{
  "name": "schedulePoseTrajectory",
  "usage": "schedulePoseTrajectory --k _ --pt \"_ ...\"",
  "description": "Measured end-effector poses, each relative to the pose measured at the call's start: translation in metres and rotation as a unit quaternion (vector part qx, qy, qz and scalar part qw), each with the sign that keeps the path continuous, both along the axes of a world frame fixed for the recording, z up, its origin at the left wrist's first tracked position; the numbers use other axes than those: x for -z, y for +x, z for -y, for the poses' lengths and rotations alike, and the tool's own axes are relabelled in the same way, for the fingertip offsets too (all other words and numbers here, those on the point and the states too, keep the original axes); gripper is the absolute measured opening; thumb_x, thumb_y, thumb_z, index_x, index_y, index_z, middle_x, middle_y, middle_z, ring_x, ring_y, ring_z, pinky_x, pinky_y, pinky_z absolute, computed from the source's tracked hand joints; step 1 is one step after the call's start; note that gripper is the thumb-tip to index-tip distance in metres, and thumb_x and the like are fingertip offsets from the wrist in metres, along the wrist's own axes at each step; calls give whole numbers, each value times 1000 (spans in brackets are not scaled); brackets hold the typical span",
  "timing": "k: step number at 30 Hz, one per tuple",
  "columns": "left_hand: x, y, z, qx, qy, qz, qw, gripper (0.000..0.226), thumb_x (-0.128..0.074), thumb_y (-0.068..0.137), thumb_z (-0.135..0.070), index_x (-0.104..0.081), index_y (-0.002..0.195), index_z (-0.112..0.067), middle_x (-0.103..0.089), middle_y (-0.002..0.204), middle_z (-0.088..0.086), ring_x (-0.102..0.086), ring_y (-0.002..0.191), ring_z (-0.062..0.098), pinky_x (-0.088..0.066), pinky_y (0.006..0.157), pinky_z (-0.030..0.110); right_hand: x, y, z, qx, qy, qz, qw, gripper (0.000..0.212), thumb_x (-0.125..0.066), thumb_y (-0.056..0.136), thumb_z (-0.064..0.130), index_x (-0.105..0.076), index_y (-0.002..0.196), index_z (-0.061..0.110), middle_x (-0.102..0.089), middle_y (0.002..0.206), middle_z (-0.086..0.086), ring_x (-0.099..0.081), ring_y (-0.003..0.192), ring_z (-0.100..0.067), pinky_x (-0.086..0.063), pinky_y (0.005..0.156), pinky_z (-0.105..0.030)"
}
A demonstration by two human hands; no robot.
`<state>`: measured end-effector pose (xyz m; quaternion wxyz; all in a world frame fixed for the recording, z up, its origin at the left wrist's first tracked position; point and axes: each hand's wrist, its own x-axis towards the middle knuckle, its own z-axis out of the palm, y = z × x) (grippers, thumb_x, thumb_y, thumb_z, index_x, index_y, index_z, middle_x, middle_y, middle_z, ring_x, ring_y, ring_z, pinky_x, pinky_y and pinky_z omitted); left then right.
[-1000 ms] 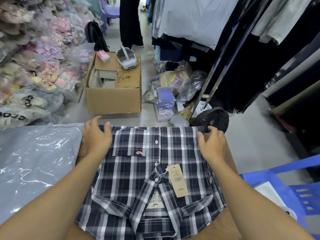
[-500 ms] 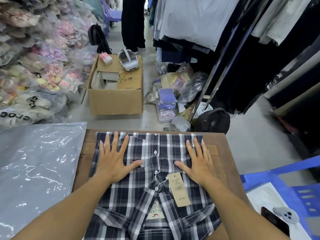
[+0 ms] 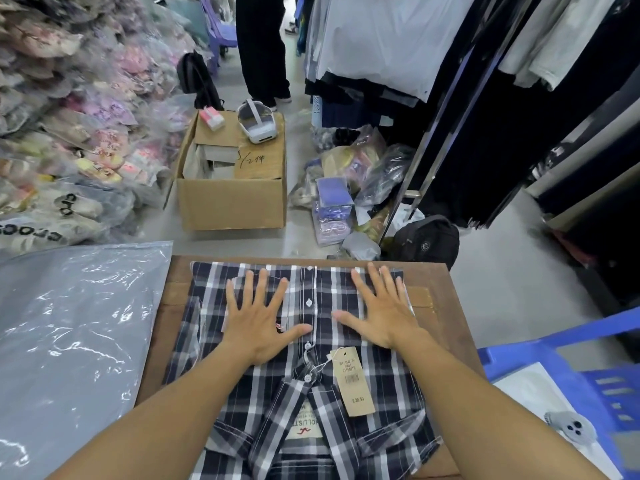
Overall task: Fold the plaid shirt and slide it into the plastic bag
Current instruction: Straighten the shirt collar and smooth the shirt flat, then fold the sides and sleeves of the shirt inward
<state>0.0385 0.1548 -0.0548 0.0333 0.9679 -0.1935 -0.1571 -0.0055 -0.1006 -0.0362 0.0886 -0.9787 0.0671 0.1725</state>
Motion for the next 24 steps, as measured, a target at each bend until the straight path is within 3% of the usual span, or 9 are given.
schedulePoseTrajectory --k 1,3,6,8,10,13,19,22,24 --pt "-3 -2 0 15 -24 14 1000 108 -4 73 -95 15 156 -29 24 162 9 28 148 29 19 117 58 0 -5 3 34 7 50 998 95 -20 83 88 -4 160 35 9 169 0 16 154 -26 12 122 -48" --pt "-11 -7 -1 68 -90 12 994 107 -13 77 -92 8 158 -25 17 166 3 22 151 19 13 122 51 -2 -19 11 131 15 140 981 81 -29 92 75 -25 156 26 -20 164 -9 -14 150 -31 -13 122 -49" --pt "-19 -15 -1 164 -74 -57 982 122 -31 69 -97 11 157 -24 22 165 -4 23 150 14 9 123 52 -9 -40 24 235 62 157 957 66 -44 91 67 -42 136 19 -45 137 -11 -45 121 -29 -45 96 -45" --pt "-17 -18 4 179 -36 -81 980 135 -38 61 -100 18 155 -22 29 162 -2 31 147 19 17 119 55 -14 -50 30 261 93 108 955 68 -50 86 71 -43 128 19 -49 129 -5 -52 115 -27 -48 85 -42" --pt "-15 -17 11 168 -15 -98 981 144 -44 55 -101 22 154 -19 32 160 0 35 145 23 23 116 57 -17 -56 34 291 155 66 942 76 -62 81 68 -42 132 16 -52 132 -3 -55 119 -28 -50 91 -45" --pt "-18 -16 23 163 -4 -122 979 151 -51 49 -99 24 153 -20 32 161 2 36 144 24 22 115 60 -23 -64 36 353 285 19 891 72 -78 81 45 -42 134 13 -55 134 -4 -56 116 -24 -48 100 -42" --pt "-21 -15 30 143 2 -142 980 157 -60 43 -95 25 153 -22 35 160 0 40 142 23 27 113 59 -71 -70 32 401 463 -35 790 62 -85 78 16 -47 126 12 -69 107 -9 -72 90 -25 -59 71 -39" --pt "-20 -16 32 135 4 -148 980 157 -60 43 -95 26 152 -22 38 158 -1 43 139 23 27 112 59 -100 -60 18 357 493 -40 792 70 -86 74 10 -44 129 16 -71 112 -14 -76 90 -30 -63 76 -45" --pt "-19 -17 34 129 4 -149 980 158 -59 42 -96 28 151 -23 38 158 -2 44 139 23 25 113 59 -116 -50 1 316 491 -54 810 72 -85 75 7 -40 131 17 -72 110 -15 -76 94 -33 -63 74 -41"
